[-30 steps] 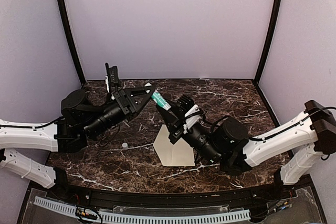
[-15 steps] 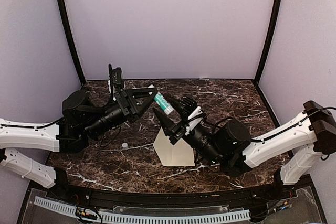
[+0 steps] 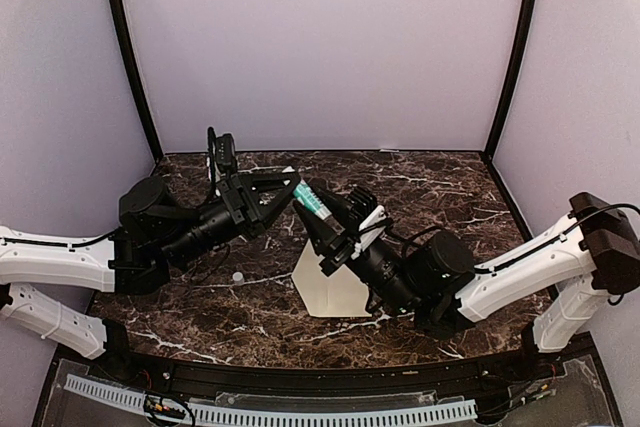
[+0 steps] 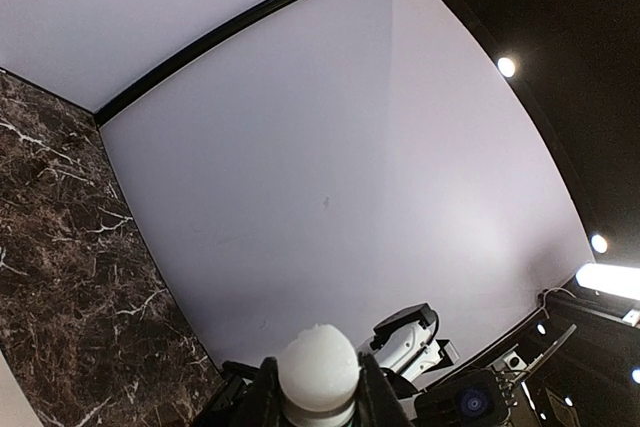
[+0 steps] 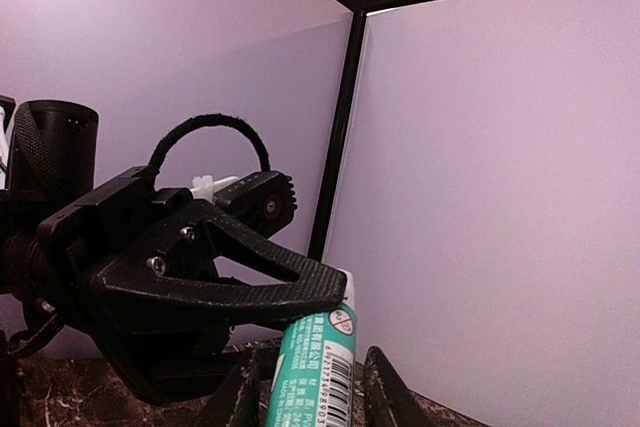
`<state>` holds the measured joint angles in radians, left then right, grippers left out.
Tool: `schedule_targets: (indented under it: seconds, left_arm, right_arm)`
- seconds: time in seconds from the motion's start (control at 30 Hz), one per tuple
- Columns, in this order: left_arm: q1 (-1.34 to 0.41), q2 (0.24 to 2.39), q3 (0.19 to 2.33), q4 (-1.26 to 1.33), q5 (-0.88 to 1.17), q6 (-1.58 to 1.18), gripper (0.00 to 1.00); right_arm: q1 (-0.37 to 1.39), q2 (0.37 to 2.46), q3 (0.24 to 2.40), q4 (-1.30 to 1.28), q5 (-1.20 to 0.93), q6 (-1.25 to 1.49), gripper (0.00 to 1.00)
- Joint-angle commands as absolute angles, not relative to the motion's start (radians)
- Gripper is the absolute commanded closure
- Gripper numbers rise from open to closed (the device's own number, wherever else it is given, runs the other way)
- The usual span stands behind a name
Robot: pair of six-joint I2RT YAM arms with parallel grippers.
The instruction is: Place the letter into the envelope and seal it
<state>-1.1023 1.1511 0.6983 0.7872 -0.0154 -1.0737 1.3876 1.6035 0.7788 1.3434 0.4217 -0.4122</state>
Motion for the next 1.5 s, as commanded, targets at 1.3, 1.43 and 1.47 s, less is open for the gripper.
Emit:
schedule_targets:
  seconds: [1.3, 1.43, 1.47]
  left_arm:
    - [-1.101, 1.146, 0.679, 0.857, 0.032, -1.072, 0.99]
    - [-1.1, 1.151, 0.679, 0.86, 0.028, -1.072, 0.99]
    - [-1.1, 1.154, 0.679, 0.861, 0.029, -1.072, 0.99]
  right_arm:
    - [1.395, 1.648, 0.833, 1.385, 0.492, -0.413, 0.67]
    - [1.396, 1.644, 0.831, 1.384, 0.488, -0.414, 0.72]
    - [1.396, 1.643, 0.831, 1.384, 0.489, -0.414, 0.73]
